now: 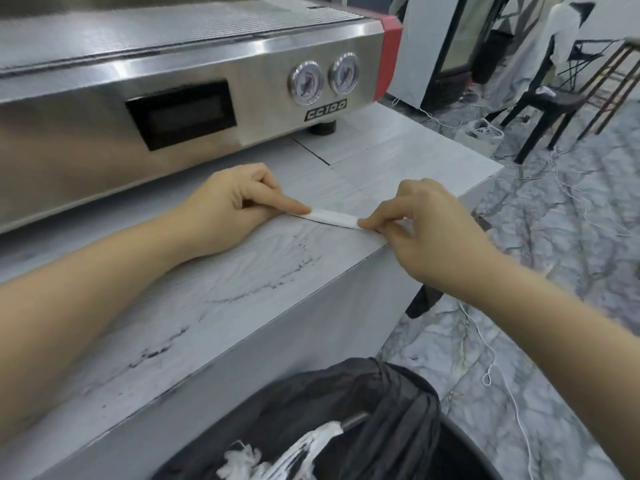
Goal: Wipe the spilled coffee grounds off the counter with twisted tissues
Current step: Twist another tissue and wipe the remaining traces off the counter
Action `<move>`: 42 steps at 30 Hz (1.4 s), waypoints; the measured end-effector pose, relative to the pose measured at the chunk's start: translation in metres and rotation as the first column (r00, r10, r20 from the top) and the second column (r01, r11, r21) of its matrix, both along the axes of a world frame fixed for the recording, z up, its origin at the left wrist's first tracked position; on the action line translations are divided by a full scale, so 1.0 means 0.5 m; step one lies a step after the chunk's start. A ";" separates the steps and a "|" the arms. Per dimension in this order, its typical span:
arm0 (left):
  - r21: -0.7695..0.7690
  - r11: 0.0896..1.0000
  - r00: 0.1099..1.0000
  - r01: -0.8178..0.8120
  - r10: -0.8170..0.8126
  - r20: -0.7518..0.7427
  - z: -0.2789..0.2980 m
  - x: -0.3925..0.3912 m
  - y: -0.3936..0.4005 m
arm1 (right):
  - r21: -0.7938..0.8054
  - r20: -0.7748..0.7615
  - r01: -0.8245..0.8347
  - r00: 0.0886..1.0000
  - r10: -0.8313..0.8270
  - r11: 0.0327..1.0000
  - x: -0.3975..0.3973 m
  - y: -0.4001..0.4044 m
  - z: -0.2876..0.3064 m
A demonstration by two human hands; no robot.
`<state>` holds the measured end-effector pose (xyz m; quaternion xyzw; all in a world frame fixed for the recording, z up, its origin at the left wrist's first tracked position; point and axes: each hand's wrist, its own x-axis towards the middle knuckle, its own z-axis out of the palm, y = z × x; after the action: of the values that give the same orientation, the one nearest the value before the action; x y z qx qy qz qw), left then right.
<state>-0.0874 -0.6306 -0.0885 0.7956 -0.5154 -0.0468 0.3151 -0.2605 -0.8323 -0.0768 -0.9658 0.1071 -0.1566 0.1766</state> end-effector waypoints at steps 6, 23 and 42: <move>-0.084 0.996 0.986 -0.009 -0.005 -0.170 0.014 -0.011 0.163 | -0.072 0.039 -0.084 0.995 0.087 0.994 -0.021 0.155 -0.010; -0.008 0.982 0.956 -0.189 0.182 -0.231 0.029 -0.062 0.495 | 0.071 0.039 -0.258 0.966 0.256 0.964 -0.033 0.439 -0.007; -0.087 0.951 0.944 -0.296 0.278 -0.175 0.014 -0.044 -0.123 | 0.053 0.066 -0.080 0.995 0.076 0.995 0.047 -0.184 0.039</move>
<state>-0.1093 -0.6922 -0.0815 0.8369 -0.3685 -0.0354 0.4030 -0.2371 -0.9241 -0.0571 -0.9585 0.0679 -0.1771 0.2129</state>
